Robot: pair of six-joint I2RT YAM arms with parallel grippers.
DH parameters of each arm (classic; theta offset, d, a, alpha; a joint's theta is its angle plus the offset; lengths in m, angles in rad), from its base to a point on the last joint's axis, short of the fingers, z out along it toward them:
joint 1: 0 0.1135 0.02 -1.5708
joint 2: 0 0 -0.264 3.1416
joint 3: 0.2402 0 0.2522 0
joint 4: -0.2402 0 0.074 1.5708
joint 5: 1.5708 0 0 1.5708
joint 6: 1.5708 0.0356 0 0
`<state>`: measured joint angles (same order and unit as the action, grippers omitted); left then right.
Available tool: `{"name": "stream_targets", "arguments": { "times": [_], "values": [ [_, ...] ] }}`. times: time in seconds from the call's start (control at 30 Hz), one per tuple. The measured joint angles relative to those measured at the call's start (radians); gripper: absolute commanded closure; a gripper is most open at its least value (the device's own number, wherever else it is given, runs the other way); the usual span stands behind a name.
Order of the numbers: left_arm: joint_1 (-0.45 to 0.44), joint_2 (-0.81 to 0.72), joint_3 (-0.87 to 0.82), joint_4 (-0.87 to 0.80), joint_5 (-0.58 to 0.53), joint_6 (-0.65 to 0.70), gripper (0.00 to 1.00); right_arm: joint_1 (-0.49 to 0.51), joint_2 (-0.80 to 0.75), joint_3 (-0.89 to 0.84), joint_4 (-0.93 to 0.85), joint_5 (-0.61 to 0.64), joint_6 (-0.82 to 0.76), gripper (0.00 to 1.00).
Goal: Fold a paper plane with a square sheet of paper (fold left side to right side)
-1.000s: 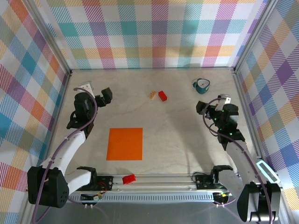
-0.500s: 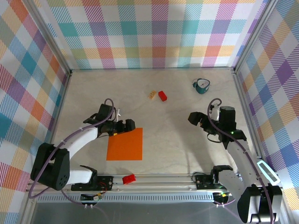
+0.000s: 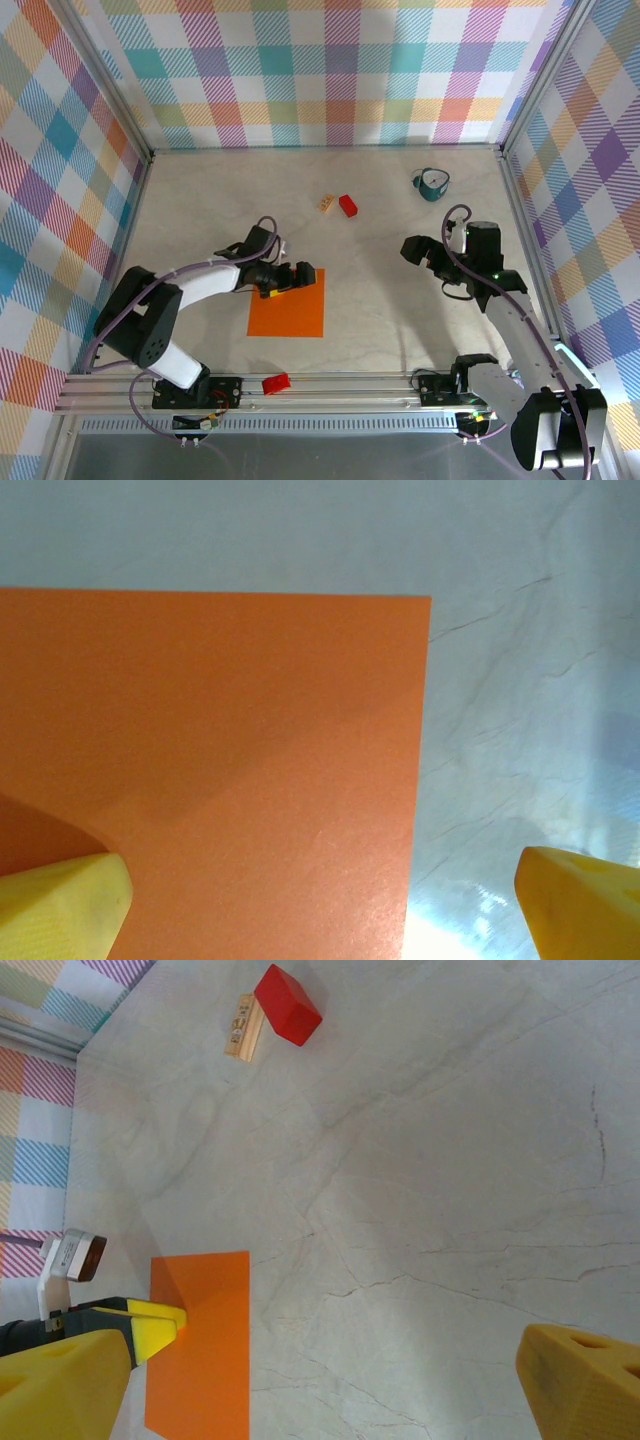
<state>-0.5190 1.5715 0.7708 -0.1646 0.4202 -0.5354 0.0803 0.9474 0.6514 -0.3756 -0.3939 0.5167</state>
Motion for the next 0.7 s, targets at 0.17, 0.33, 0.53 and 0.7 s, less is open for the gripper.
{"name": "stream_targets", "arguments": {
  "times": [0.17,0.33,0.53,0.7],
  "values": [
    [-0.074,0.120,0.117,0.059,-0.026,-0.056,0.00,0.005,0.019,0.007,-0.013,0.027,0.000,0.01],
    [-0.127,0.264,0.282,0.090,-0.045,-0.082,0.00,0.006,0.025,0.010,-0.025,0.051,-0.001,0.01],
    [-0.157,0.365,0.415,0.095,-0.047,-0.089,0.00,0.006,0.041,0.013,-0.038,0.078,-0.010,0.01],
    [-0.163,0.368,0.424,0.093,-0.047,-0.083,0.00,0.017,0.080,0.016,-0.038,0.080,-0.029,0.01]
  ]
}}
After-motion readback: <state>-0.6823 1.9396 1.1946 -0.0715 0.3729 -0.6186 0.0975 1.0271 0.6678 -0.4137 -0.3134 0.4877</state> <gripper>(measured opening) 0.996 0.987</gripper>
